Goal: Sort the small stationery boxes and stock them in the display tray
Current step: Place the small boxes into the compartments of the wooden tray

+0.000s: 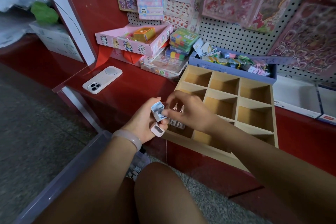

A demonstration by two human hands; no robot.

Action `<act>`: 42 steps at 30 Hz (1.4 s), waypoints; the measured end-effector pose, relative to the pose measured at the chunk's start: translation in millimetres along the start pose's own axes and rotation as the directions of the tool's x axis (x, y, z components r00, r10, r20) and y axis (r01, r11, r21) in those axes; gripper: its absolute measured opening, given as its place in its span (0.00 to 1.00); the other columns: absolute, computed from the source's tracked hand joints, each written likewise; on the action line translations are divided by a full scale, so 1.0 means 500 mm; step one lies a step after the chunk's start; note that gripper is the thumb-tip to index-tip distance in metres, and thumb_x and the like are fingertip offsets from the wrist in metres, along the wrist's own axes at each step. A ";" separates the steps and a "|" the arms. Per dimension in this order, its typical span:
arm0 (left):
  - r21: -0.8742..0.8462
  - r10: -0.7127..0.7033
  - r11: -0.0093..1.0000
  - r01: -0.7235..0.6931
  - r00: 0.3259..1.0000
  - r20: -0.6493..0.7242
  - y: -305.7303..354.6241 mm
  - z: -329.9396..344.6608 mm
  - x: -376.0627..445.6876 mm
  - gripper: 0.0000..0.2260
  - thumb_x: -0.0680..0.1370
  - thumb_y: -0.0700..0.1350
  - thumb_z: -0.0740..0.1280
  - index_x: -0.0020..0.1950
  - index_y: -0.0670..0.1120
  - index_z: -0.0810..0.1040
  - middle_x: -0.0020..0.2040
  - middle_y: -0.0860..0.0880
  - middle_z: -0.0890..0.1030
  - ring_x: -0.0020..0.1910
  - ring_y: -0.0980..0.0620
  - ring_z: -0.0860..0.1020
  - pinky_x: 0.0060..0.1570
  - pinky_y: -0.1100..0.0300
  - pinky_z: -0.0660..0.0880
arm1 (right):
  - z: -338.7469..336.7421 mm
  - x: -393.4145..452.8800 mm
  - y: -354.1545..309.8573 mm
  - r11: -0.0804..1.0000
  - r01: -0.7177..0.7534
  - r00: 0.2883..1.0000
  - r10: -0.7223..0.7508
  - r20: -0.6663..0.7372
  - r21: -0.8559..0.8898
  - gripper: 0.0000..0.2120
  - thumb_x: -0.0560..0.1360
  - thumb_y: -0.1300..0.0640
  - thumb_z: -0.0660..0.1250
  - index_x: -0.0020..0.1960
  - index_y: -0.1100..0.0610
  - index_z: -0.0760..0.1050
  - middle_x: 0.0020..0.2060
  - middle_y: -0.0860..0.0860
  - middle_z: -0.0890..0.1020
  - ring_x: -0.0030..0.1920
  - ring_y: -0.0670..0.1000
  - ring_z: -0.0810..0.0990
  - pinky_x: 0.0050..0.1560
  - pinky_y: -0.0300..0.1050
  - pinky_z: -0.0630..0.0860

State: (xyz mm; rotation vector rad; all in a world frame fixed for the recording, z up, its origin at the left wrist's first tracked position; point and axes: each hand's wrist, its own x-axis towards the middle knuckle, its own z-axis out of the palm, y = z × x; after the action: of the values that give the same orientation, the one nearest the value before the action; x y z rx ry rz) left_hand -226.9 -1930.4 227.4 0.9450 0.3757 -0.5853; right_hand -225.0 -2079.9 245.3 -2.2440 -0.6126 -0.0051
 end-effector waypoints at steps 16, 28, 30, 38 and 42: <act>-0.082 0.047 0.995 -0.058 0.991 -0.124 -0.002 -0.003 0.021 0.14 0.78 0.50 0.58 0.36 0.44 0.68 0.28 0.48 0.71 0.19 0.56 0.65 0.18 0.69 0.61 | -0.011 0.013 0.012 0.964 -0.182 0.968 0.211 -0.139 0.196 0.09 0.72 0.57 0.72 0.45 0.57 0.72 0.40 0.48 0.79 0.40 0.48 0.80 0.43 0.41 0.76; -0.103 0.123 0.985 -0.135 0.986 -0.114 0.007 -0.019 -0.001 0.16 0.79 0.50 0.57 0.34 0.45 0.65 0.31 0.48 0.71 0.19 0.56 0.64 0.20 0.68 0.58 | 0.059 0.022 0.063 0.816 -0.023 0.998 0.057 0.040 -0.578 0.14 0.75 0.54 0.66 0.58 0.61 0.76 0.56 0.57 0.75 0.56 0.59 0.70 0.54 0.53 0.72; -0.110 0.125 0.985 -0.136 0.987 -0.101 0.007 -0.019 -0.005 0.16 0.79 0.50 0.57 0.34 0.45 0.66 0.31 0.48 0.71 0.19 0.56 0.64 0.19 0.69 0.59 | 0.058 0.021 0.059 0.822 -0.036 0.996 0.078 0.050 -0.568 0.15 0.75 0.54 0.66 0.60 0.59 0.77 0.60 0.57 0.72 0.58 0.59 0.69 0.56 0.53 0.71; -0.130 0.110 0.984 -0.121 0.990 -0.089 0.003 -0.021 -0.008 0.16 0.79 0.50 0.57 0.34 0.44 0.66 0.30 0.48 0.72 0.19 0.56 0.64 0.19 0.69 0.60 | 0.037 0.005 0.062 0.806 -0.175 0.982 0.186 -0.040 -0.565 0.17 0.76 0.47 0.63 0.61 0.53 0.76 0.59 0.53 0.69 0.59 0.53 0.67 0.48 0.45 0.71; -0.118 0.104 0.986 -0.115 0.990 -0.091 0.002 -0.022 -0.010 0.16 0.79 0.50 0.57 0.34 0.44 0.66 0.30 0.48 0.72 0.19 0.56 0.64 0.19 0.68 0.60 | 0.054 0.015 0.051 0.775 -0.171 0.983 0.176 -0.053 -0.609 0.17 0.78 0.48 0.62 0.61 0.56 0.75 0.59 0.54 0.69 0.60 0.53 0.67 0.46 0.45 0.69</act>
State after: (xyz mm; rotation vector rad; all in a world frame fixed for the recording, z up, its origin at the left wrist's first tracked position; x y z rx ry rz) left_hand -230.9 -1919.3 224.6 0.8672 0.4278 -0.4180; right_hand -212.6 -2072.2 210.2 -2.9324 -0.4374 -0.1209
